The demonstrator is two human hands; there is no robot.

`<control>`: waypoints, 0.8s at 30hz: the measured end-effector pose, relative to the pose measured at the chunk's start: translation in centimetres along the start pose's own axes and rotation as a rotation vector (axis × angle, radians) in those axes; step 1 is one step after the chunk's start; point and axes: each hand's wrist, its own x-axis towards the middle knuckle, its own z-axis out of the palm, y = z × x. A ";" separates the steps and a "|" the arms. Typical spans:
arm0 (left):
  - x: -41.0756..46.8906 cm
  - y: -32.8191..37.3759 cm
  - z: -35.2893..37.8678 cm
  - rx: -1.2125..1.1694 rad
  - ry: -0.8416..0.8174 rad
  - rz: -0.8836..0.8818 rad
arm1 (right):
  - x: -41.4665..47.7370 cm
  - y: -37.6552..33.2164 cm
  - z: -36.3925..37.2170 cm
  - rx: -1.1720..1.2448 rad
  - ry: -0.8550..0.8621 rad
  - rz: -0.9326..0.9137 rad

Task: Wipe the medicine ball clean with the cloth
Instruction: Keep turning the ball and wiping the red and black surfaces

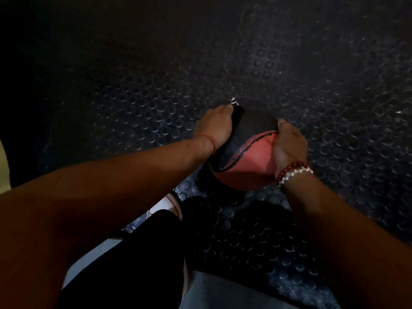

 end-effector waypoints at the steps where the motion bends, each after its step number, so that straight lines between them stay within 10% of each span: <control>1: -1.1 -0.1 0.4 0.000 0.037 0.021 | 0.0 0.1 -0.1 -0.007 0.004 -0.002; 7: -2.9 1.4 0.6 0.242 0.033 0.349 | 0.1 0.7 0.0 -0.113 0.034 -0.067; 18: 0.9 0.6 -0.8 -0.112 -0.097 -0.120 | -0.2 0.2 0.1 -0.097 0.044 -0.036; 24: -3.0 -1.0 1.9 -0.022 0.122 0.170 | -0.1 0.4 -0.7 -0.073 -0.017 -0.044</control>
